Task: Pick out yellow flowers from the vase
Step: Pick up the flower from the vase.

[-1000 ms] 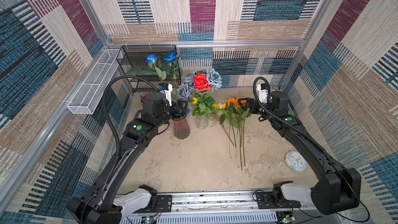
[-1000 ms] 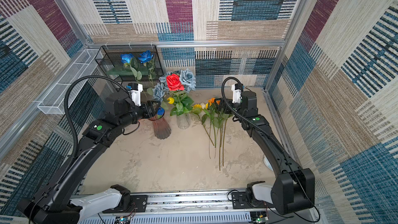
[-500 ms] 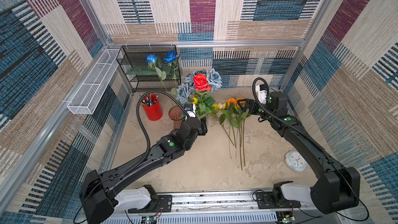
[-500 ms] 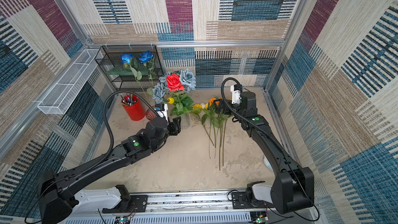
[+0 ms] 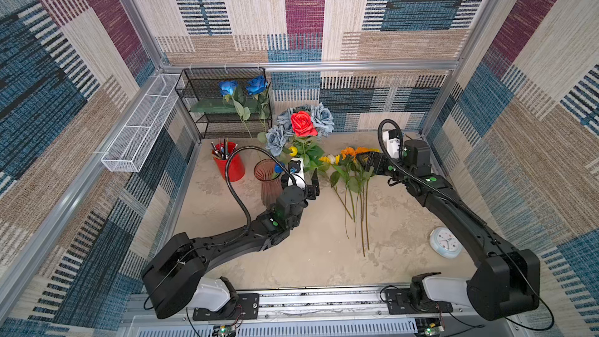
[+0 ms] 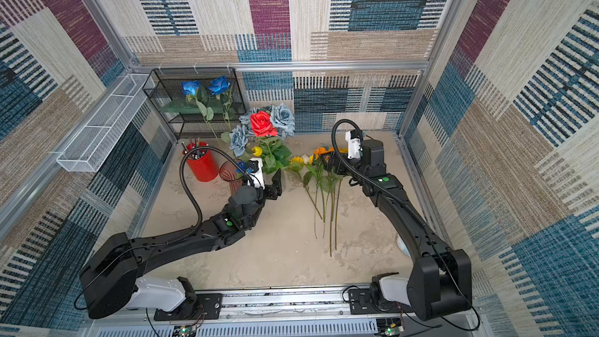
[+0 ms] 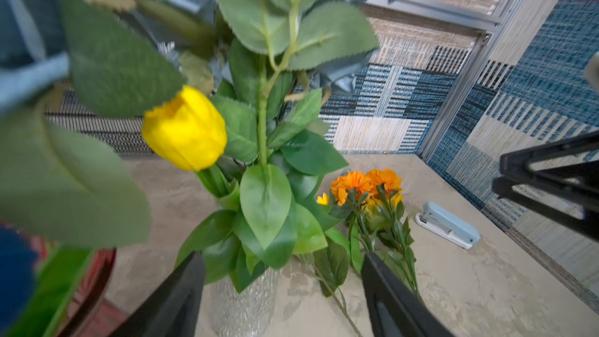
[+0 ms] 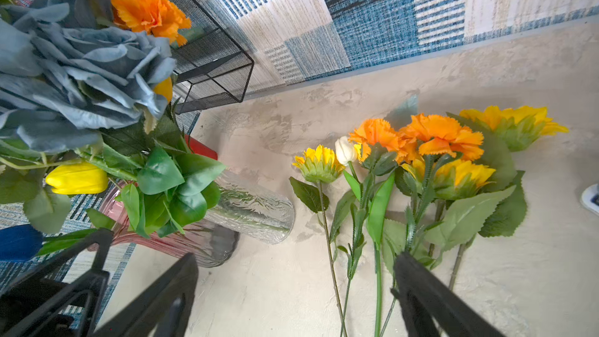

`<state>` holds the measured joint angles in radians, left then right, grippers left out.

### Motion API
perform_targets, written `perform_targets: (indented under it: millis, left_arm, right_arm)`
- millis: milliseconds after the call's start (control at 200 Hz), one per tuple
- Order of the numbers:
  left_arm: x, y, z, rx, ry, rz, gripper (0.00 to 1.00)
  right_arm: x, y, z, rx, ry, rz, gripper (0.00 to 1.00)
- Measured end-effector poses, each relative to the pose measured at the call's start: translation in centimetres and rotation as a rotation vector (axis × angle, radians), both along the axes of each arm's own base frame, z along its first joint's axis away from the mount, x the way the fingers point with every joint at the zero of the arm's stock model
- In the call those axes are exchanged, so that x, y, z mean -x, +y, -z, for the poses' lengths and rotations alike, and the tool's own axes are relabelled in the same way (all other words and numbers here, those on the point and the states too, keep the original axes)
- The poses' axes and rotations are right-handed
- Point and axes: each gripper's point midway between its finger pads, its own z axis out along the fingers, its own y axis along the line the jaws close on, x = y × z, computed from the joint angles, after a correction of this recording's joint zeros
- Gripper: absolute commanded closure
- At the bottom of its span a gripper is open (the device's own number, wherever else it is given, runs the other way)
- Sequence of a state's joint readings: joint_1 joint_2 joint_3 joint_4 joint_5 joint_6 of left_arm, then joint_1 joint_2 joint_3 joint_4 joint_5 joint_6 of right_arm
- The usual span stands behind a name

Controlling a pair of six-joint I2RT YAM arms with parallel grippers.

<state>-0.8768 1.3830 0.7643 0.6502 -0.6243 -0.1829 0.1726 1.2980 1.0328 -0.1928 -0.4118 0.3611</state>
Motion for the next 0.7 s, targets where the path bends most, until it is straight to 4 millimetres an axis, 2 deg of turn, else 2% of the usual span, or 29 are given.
perform_targets:
  millis: [130, 220, 421, 696]
  left_arm:
    - [-0.6, 1.8, -1.3, -0.012, -0.051, -0.036, 0.24]
    - [-1.1, 3.2, -1.1, -0.030, -0.058, -0.071, 0.24]
    - [-2.5, 4.7, -0.8, -0.030, -0.066, -0.100, 0.25]
    - [-4.3, 4.3, -0.7, -0.023, -0.070, -0.082, 0.28]
  right_arm:
    - [0.1, 0.1, 0.6, -0.001, 0.014, -0.007, 0.04]
    - [0.2, 0.1, 0.8, -0.002, 0.019, -0.008, 0.04]
    - [0.1, 0.3, 0.9, -0.011, 0.018, -0.023, 0.04]
    - [0.1, 0.1, 1.1, -0.018, 0.024, -0.028, 0.04]
